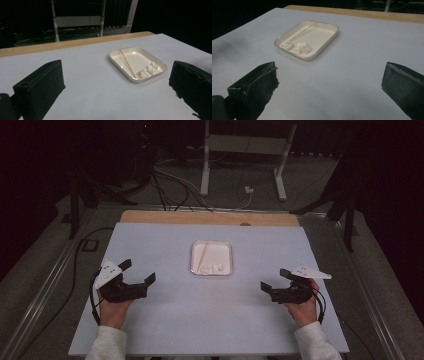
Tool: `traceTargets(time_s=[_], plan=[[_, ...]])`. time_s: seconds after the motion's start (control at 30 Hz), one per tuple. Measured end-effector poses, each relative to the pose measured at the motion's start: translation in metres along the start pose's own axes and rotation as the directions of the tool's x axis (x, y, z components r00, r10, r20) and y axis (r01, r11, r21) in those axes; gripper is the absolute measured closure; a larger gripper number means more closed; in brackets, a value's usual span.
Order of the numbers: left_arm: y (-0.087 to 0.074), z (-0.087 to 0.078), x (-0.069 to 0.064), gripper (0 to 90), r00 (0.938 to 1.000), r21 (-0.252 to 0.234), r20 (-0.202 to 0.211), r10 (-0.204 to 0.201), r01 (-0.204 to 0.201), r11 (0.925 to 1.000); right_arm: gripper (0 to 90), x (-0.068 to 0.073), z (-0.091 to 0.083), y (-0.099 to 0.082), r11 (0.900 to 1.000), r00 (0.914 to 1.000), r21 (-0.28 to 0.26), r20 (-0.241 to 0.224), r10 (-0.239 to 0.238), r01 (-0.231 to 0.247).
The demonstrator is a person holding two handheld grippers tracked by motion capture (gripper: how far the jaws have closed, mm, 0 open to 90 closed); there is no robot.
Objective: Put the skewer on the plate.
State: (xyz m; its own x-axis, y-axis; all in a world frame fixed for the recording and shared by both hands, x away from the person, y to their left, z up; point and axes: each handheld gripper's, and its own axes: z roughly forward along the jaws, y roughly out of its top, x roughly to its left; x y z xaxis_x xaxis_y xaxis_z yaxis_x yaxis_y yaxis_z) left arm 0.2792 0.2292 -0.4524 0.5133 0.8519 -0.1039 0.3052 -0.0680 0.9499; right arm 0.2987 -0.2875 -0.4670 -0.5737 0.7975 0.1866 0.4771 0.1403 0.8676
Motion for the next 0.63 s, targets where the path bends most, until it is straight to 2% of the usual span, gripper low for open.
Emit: traceTargets(time_s=[0.1, 0.27, 0.43, 0.57, 0.63], plan=[[-0.005, -0.007, 0.0, 0.7, 0.9987, -0.034, -0.043, 0.026, -0.028, 0.999, 0.4, -0.002, -0.008, -0.004, 0.9995, 1.0, -0.033, 0.009, -0.003, 0.004], [-0.012, -0.017, 0.004, 0.7, 0.9989, -0.037, -0.044, 0.015, -0.017, 0.9992, 0.4, -0.009, -0.017, -0.009, 0.9969, 0.9995, -0.079, 0.031, 0.007, -0.005], [-0.017, -0.024, 0.006, 0.7, 0.9986, -0.039, -0.053, -0.003, 0.001, 0.9993, 0.4, -0.012, -0.021, -0.011, 0.9954, 0.9959, -0.093, 0.089, -0.014, 0.022], [-0.017, -0.024, 0.006, 0.7, 0.9983, -0.033, -0.058, 0.0, -0.002, 0.9994, 0.5, -0.013, -0.023, -0.012, 0.9944, 0.9947, -0.102, 0.101, -0.017, 0.027], [-0.018, -0.023, 0.005, 0.7, 0.9985, -0.031, -0.054, 0.0, -0.002, 0.9995, 0.4, -0.015, -0.025, -0.013, 0.9942, 0.995, -0.107, 0.1, -0.004, 0.015]])
